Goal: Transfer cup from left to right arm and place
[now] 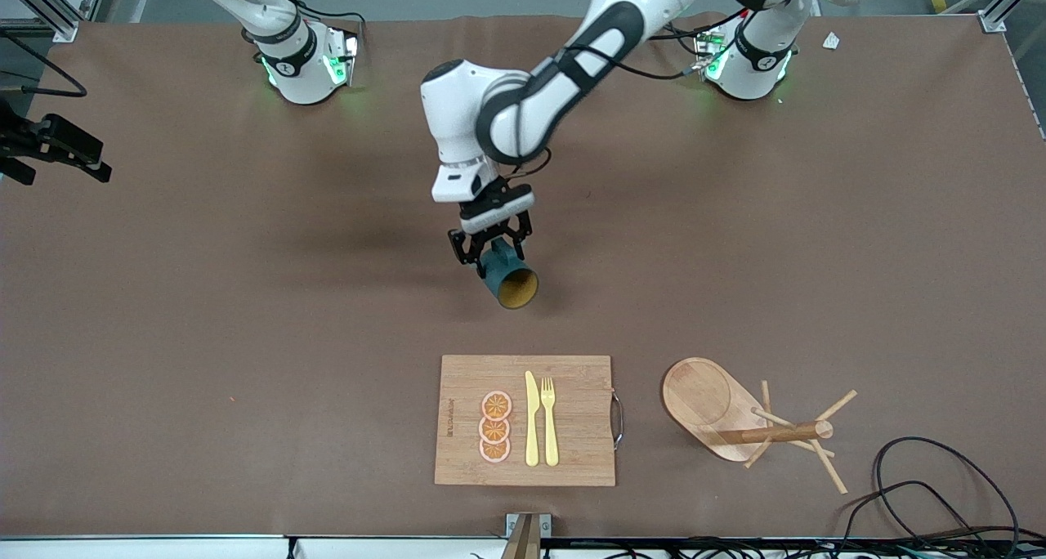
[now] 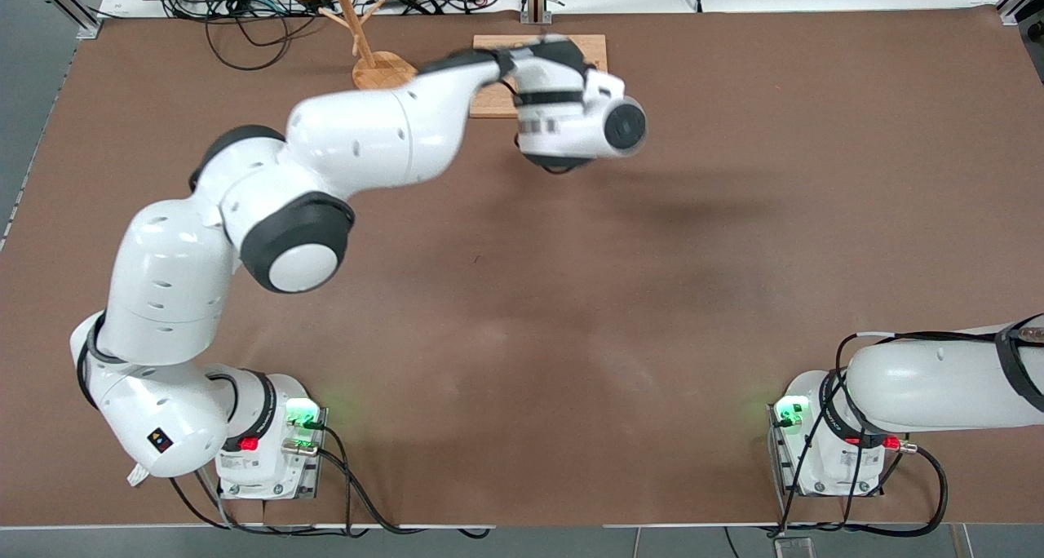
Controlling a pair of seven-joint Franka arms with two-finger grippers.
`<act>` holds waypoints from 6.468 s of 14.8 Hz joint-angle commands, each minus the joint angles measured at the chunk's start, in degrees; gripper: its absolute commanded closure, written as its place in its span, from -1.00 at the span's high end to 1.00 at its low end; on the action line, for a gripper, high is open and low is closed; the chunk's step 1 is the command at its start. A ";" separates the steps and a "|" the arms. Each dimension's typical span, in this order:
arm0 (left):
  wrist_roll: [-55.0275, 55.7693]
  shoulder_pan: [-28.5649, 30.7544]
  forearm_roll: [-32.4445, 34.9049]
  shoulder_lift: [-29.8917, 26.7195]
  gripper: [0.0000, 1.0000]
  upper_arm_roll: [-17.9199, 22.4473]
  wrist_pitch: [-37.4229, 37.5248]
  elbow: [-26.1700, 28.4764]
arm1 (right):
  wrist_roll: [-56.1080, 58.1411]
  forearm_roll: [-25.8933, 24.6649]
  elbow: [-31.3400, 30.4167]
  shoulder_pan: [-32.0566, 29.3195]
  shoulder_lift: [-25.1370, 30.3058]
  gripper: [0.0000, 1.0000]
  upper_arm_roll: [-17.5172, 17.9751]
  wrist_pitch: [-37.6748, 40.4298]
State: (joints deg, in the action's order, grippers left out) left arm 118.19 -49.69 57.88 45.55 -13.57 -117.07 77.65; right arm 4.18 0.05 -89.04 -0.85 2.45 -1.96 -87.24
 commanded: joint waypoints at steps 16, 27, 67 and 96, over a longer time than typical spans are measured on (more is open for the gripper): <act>20.41 -13.85 34.67 17.38 0.89 0.83 16.96 -0.83 | 0.92 -0.05 -0.35 -1.34 0.19 1.00 0.46 0.06; 12.86 -15.35 12.55 6.76 0.99 -4.53 23.64 -1.09 | 0.65 0.31 -0.52 0.32 -0.07 1.00 0.73 3.39; -109.93 51.80 -58.32 -47.92 0.99 3.29 31.55 10.24 | -96.28 10.41 3.25 38.29 -38.12 1.00 0.82 -32.55; -113.97 52.33 -58.06 -48.63 1.00 3.64 31.12 10.94 | -101.48 9.89 5.10 42.69 -44.72 -0.99 0.82 -38.87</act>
State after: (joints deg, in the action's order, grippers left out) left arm 5.56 2.23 0.42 -2.01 -9.90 -85.50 88.06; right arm -97.49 9.77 -84.42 41.44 -41.57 -0.86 -124.98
